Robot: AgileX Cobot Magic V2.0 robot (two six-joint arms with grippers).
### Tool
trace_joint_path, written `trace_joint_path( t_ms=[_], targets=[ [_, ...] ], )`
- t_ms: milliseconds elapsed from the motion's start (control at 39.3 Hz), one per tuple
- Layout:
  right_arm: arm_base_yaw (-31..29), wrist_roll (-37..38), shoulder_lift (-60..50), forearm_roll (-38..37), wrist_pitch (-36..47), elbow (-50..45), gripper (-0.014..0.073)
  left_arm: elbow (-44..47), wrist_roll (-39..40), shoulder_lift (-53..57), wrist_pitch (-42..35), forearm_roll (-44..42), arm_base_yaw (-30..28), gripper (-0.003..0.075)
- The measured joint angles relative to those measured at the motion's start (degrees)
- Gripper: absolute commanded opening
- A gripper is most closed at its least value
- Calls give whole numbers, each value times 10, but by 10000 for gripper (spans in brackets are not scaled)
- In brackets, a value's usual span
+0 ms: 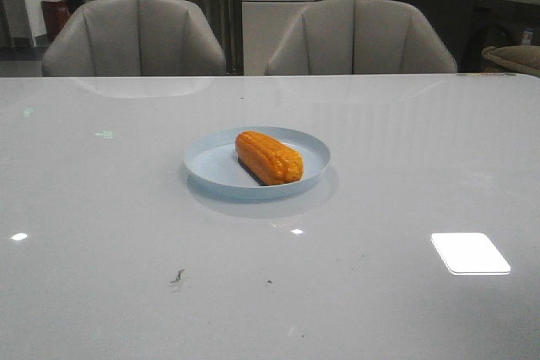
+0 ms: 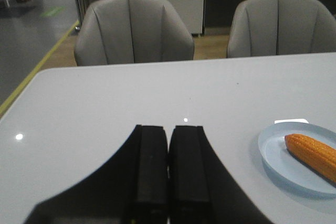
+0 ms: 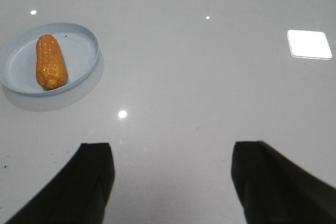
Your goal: Place corn on plate with both arms
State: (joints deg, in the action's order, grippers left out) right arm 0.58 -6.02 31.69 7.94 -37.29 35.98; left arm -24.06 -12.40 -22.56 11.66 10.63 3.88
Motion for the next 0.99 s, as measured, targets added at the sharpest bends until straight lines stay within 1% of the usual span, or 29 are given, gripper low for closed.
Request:
trace_joint_path(
  t_ms=[76,153,255,407,560,687,738,789,840,993],
  targets=[
    [0,0,0,0,0,0,579,28,32,45,-10,-27,0,94],
    [0,0,0,0,0,0,579,60,86,89,-18,-62,0,94],
    [0,0,0,0,0,0,579,102,124,143,-19,-86,0,94],
    [0,0,0,0,0,0,579,155,135,198,-22,-94,0,94],
    [0,0,0,0,0,0,579,208,139,229,-22,-92,-4,94],
    [0,0,0,0,0,0,579,247,139,229,-53,-81,-18,94],
    [0,0,0,0,0,0,579,247,139,229,-70,-75,-27,94],
    [0,0,0,0,0,0,579,247,139,229,-109,-71,-31,94],
    [0,0,0,0,0,0,579,247,139,229,-132,-66,-37,94],
    [0,0,0,0,0,0,579,247,137,229,-140,-59,-41,94]
  ],
)
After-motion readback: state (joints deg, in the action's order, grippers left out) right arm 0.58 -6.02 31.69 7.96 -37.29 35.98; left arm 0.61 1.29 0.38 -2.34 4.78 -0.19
